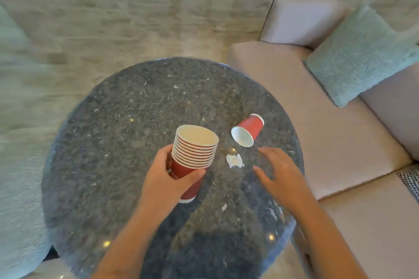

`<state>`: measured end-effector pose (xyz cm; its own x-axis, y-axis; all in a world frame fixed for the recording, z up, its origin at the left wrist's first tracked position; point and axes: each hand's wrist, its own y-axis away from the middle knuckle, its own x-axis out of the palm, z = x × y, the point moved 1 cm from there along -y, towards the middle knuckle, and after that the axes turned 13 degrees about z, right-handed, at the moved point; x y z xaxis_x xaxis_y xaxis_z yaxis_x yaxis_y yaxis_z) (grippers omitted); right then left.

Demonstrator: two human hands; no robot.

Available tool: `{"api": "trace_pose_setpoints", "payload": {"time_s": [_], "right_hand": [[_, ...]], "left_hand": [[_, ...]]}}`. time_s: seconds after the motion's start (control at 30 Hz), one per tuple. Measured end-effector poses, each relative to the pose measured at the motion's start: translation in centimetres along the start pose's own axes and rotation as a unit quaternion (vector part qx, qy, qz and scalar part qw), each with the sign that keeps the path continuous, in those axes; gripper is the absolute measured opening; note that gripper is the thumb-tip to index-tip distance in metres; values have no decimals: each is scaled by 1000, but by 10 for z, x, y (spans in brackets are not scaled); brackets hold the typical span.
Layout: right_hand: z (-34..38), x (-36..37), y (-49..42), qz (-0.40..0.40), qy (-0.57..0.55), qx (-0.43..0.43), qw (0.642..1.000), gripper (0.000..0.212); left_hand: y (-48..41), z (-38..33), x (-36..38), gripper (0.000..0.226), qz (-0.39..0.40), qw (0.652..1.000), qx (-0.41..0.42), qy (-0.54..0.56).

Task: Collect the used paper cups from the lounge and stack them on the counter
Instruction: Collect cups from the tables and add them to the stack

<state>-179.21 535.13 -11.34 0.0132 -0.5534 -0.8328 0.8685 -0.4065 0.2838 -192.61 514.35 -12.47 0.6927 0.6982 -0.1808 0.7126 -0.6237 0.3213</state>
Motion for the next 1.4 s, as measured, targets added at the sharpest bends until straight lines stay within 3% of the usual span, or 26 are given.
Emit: {"api": "trace_pose_setpoints", "payload": {"time_s": [0.27, 0.67, 1.07, 1.2, 1.4], "right_hand": [[-51, -28, -67, 85, 59, -100, 990, 50], [-77, -28, -131, 160, 98, -265, 946, 64], [-77, -11, -169, 217, 178, -249, 927, 74], [-79, -4, -168, 271, 120, -171, 940, 84], [-80, 9, -154, 243, 27, -137, 960, 87]], "left_hand": [[-9, 2, 39, 66, -95, 995, -34, 23], [-30, 2, 67, 62, -135, 988, -63, 39], [-25, 11, 62, 58, -180, 979, -83, 50], [-25, 11, 62, 62, -175, 979, -90, 48], [-27, 8, 64, 63, -171, 981, -80, 47]]}}
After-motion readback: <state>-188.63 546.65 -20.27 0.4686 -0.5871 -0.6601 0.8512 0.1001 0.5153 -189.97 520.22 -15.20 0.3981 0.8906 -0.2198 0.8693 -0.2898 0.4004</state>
